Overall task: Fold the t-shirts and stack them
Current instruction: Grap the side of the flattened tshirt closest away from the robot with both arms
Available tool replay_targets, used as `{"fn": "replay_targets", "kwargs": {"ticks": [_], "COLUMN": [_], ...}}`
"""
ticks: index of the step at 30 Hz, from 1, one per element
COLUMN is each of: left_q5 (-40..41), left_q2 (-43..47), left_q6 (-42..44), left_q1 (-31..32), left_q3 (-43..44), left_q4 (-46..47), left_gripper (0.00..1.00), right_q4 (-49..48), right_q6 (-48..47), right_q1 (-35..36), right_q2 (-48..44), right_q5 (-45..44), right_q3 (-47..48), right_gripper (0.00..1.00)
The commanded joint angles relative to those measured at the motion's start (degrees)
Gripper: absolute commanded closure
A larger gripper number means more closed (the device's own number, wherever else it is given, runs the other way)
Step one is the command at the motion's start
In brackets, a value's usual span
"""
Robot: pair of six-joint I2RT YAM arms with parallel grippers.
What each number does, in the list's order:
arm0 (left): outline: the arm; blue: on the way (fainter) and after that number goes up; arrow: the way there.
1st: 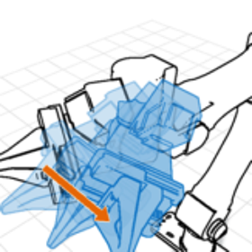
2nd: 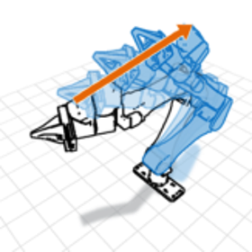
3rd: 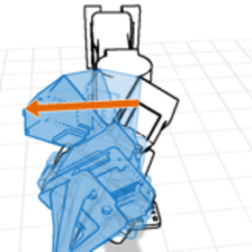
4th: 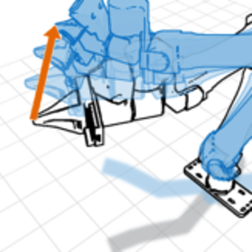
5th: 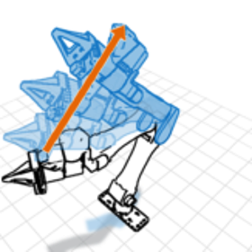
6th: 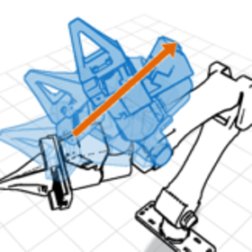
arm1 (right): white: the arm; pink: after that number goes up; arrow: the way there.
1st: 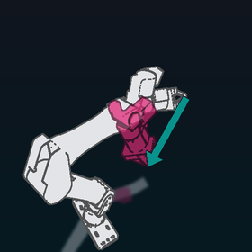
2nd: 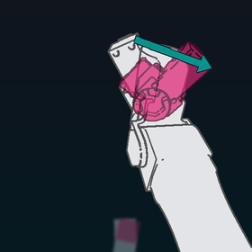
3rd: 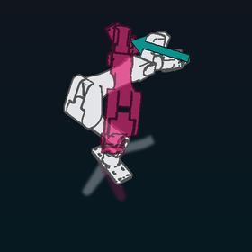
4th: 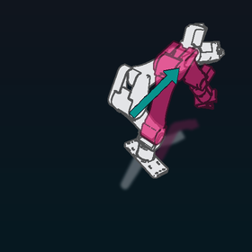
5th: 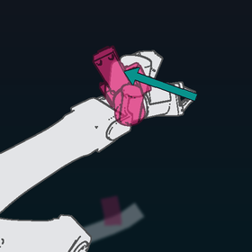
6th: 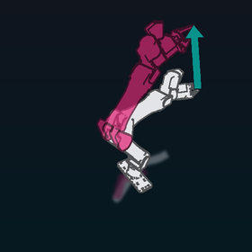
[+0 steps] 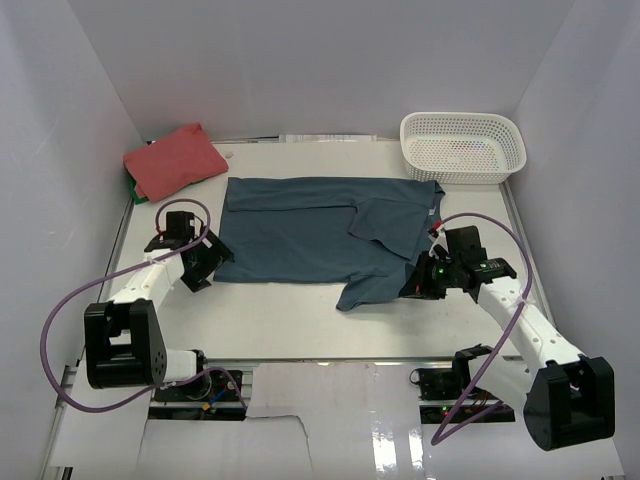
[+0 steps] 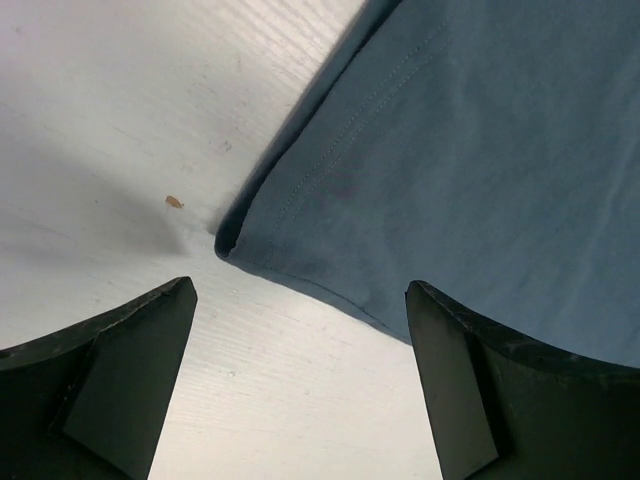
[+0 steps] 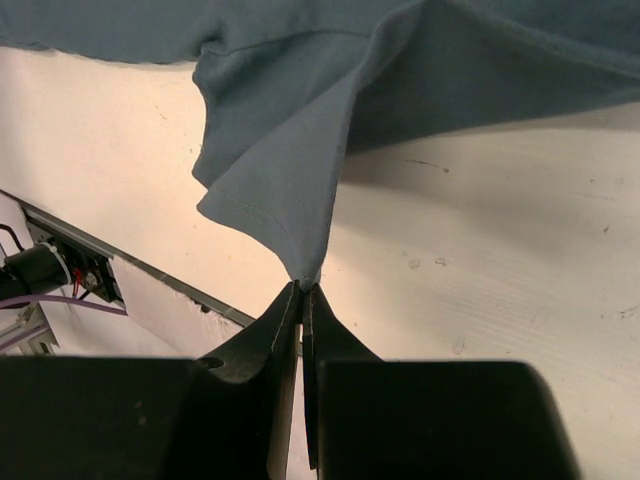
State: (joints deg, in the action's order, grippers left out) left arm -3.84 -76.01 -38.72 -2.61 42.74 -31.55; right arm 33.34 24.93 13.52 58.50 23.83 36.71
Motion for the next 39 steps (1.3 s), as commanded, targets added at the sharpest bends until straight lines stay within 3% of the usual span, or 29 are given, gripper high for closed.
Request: {"fn": "replay_targets", "kwargs": {"ticks": [1, 5, 8, 16, 34, 37, 39], "left_q5": [0.3, 1.5, 2.4, 0.3, 0.8, 0.4, -0.3], "left_q2": [0.2, -0.5, -1.6, -5.0, -4.7, -4.5, -4.5], "left_q6": [-6.5, -9.4, -11.1, -11.7, -11.5, -11.5, -11.5], "left_q1": [-0.1, -0.1, -0.2, -0.6, -4.1, -4.6, -4.9], "left_q3": [0.2, -0.6, -0.7, -0.6, -1.5, -2.0, -2.6], "left_q4": [-1.1, -0.9, -0.7, 1.1, 1.3, 1.8, 2.6], "left_gripper": [0.03, 0.06, 0.18, 0.36, 0.44, 0.49, 0.59], "right_q4": [1.3, 1.1, 1.2, 1.9, 2.2, 2.1, 2.1], "right_q6": [-0.6, -0.8, -0.8, -0.7, -1.3, -1.5, -1.5], "right_q1": [-0.2, -0.2, -0.2, -0.2, -0.3, -0.3, -0.3], "right_q2": [-1.0, -1.0, -1.4, -2.6, -2.8, -2.9, -2.8], "right_q5": [-0.4, -0.4, -0.6, -0.8, -0.8, -0.7, -0.7], "right_q3": [-0.8, -1.0, -1.1, -0.9, -1.3, -1.5, -1.5], "right_gripper": [0.92, 0.92, 0.92, 0.92, 0.92, 0.92, 0.92]}}
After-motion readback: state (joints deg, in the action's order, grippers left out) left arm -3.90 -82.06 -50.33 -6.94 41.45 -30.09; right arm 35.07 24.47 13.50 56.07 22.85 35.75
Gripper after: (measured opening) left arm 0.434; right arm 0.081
